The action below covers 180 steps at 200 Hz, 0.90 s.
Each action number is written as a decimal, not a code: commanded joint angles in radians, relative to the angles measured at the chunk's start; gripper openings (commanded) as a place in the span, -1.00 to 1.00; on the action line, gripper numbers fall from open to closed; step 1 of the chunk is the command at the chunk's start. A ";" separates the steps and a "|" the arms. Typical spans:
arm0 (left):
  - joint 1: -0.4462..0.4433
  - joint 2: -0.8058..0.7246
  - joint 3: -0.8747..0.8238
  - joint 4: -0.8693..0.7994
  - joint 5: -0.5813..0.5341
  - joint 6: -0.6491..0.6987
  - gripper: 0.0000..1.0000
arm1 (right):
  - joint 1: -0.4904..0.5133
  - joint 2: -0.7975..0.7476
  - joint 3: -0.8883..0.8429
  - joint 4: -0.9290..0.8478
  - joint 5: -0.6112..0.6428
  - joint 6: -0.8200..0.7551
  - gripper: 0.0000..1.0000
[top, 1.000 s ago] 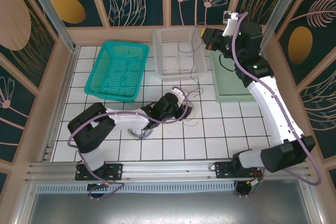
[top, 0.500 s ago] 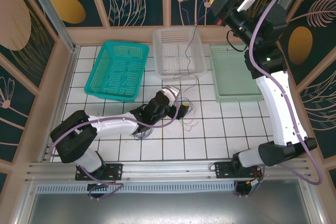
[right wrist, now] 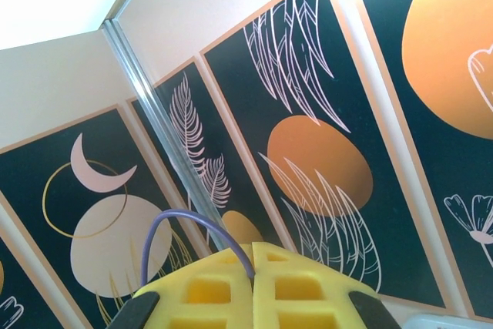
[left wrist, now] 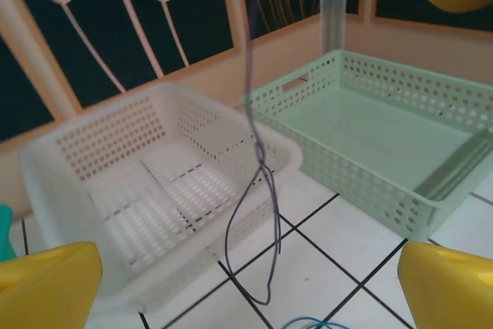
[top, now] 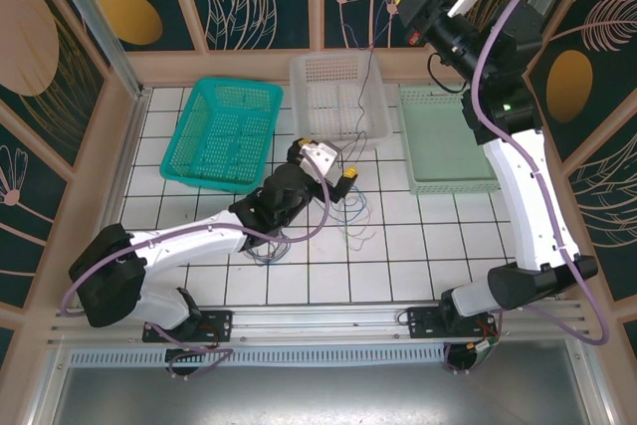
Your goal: Untangle the cables
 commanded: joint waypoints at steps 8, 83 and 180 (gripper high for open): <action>0.004 0.070 0.043 -0.076 0.028 0.218 0.96 | -0.008 0.022 0.080 -0.030 -0.030 0.007 -1.00; 0.073 0.246 0.199 -0.020 -0.122 0.237 0.91 | -0.007 0.037 0.129 -0.074 -0.058 0.009 -1.00; 0.110 0.313 0.259 -0.010 0.008 0.359 0.86 | -0.008 0.058 0.157 -0.101 -0.087 0.008 -1.00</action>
